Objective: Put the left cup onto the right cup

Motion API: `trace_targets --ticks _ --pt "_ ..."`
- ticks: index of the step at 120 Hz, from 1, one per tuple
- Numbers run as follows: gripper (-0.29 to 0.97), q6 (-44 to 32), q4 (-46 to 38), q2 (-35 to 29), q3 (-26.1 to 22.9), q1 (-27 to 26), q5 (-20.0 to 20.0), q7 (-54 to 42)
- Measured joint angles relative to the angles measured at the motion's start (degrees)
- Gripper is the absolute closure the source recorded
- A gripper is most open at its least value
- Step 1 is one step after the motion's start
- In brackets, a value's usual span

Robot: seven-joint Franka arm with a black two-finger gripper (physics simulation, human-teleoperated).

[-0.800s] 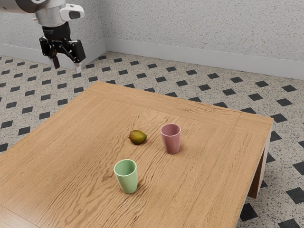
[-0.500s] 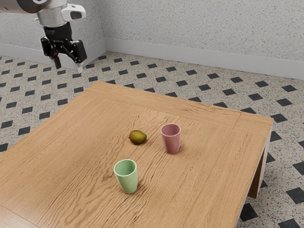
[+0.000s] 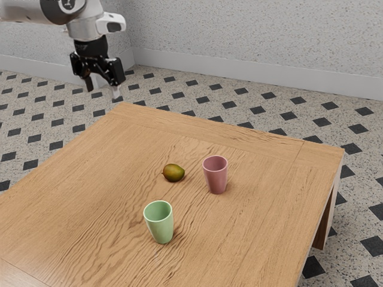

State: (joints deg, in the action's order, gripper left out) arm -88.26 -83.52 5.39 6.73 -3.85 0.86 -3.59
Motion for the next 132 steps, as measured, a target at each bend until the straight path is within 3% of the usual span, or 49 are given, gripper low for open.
trace_targets --ticks 132 --pt "0.02 -7.7 -0.9 8.7 -1.0 -3.6 -2.4 0.3"
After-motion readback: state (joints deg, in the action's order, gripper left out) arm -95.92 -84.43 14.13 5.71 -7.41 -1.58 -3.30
